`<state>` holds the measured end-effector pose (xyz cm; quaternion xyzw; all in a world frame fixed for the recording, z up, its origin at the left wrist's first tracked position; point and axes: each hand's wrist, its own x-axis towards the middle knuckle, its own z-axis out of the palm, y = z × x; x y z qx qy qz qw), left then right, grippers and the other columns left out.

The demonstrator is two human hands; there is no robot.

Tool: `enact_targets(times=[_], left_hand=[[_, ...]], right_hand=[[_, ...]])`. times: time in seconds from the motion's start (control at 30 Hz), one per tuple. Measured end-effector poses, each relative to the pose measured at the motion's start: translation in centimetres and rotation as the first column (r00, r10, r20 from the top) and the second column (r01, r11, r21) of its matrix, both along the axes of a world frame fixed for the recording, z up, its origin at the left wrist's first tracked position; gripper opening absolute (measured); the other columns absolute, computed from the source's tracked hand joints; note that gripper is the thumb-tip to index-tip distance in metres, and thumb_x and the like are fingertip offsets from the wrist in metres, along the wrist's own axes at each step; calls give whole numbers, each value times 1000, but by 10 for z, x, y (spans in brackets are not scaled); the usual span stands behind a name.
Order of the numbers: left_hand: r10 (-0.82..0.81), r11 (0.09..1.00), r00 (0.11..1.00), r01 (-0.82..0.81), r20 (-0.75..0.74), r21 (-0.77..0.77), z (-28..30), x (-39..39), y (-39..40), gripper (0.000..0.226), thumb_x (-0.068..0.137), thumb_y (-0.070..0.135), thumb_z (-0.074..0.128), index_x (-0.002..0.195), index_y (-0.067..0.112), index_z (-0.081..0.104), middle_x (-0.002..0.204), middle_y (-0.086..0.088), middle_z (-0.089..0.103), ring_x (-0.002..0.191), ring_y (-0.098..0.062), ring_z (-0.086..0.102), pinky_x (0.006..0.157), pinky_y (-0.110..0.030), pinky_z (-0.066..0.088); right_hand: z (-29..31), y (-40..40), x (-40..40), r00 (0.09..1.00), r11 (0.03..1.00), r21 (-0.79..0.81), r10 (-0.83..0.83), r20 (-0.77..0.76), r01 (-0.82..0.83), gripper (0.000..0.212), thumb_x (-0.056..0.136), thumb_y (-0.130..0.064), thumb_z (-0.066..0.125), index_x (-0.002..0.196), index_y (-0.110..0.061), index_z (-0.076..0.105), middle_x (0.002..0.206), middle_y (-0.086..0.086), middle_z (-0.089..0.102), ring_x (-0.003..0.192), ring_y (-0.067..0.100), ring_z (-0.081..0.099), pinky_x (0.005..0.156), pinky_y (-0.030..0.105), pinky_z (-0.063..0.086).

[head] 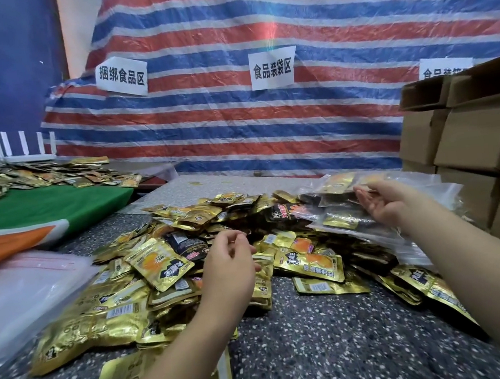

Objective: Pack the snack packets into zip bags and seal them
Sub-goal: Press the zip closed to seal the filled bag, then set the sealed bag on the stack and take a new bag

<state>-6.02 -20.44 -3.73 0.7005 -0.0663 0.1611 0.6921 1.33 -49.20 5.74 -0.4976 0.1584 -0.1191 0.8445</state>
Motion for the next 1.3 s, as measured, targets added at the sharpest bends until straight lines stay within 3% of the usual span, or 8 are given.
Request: enact_targets(times=[0.2, 0.37, 0.5, 0.63, 0.83, 1.03, 1.2, 1.3], left_hand=[[-1, 999, 1000, 1, -3, 36, 3, -3, 1, 15, 104, 30, 41, 101, 28, 55, 94, 3, 66, 58, -4, 65, 68, -35, 55], [-2, 998, 1000, 2, 0, 67, 2, -4, 0, 13, 104, 27, 43, 98, 30, 55, 92, 2, 67, 57, -4, 66, 68, -40, 57], [2, 992, 1000, -4, 21, 126, 0, -4, 0, 15, 102, 29, 48, 93, 27, 60, 87, 3, 68, 57, -3, 65, 59, -30, 52], [-8, 975, 999, -1, 39, 223, -5, -2, 1, 29, 100, 34, 52, 80, 19, 66, 66, 4, 69, 51, -5, 61, 59, -30, 51], [-56, 962, 998, 49, 19, 269, -8, -4, -3, 52, 100, 43, 48, 56, 17, 58, 47, 4, 53, 44, -12, 46, 55, -29, 38], [15, 922, 986, -79, 168, 379, -10, -3, -3, 7, 95, 28, 63, 88, 26, 61, 83, 10, 62, 70, -4, 55, 60, -23, 42], [60, 876, 970, -164, 234, 454, 8, -4, 3, 60, 102, 46, 39, 61, 9, 62, 49, -2, 55, 46, -21, 52, 48, -33, 36], [131, 838, 947, -264, 293, 478, 23, 5, 21, 62, 104, 44, 37, 63, 5, 64, 56, -9, 63, 53, -27, 58, 53, -37, 44]], right_hand=[[0, 8, -42, 995, 984, 174, 30, 100, -47, 17, 104, -8, 46, 108, 7, 51, 98, 30, 65, 75, 29, 74, 59, 28, 61], [-22, 28, -95, 997, 997, -37, 71, 23, -70, 21, 104, -18, 48, 97, -1, 60, 71, 12, 72, 60, 18, 71, 47, 22, 55], [-38, 52, -117, 1000, 972, -236, 19, 10, -16, 24, 103, -28, 45, 91, -10, 56, 77, 5, 63, 65, 16, 59, 45, 22, 50], [-69, 78, -120, 999, 959, -279, 53, 6, -49, 32, 103, -29, 47, 75, -15, 49, 53, -3, 52, 47, 12, 52, 43, 23, 45], [-94, 96, -122, 994, 905, -416, 107, 15, -91, 37, 104, -31, 48, 71, -13, 51, 50, -3, 47, 43, 11, 48, 44, 24, 41], [-99, 103, -127, 982, 851, -509, 182, 52, -131, 37, 103, -32, 49, 74, -10, 53, 52, -3, 51, 44, 9, 47, 46, 22, 41], [-100, 103, -127, 974, 818, -563, 208, 93, -121, 22, 102, -20, 54, 86, -6, 61, 59, -5, 58, 47, 8, 51, 48, 22, 43], [-99, 106, -128, 959, 800, -574, 269, 86, -173, 26, 101, -26, 53, 86, -5, 62, 57, -4, 57, 47, 9, 52, 47, 21, 43]])
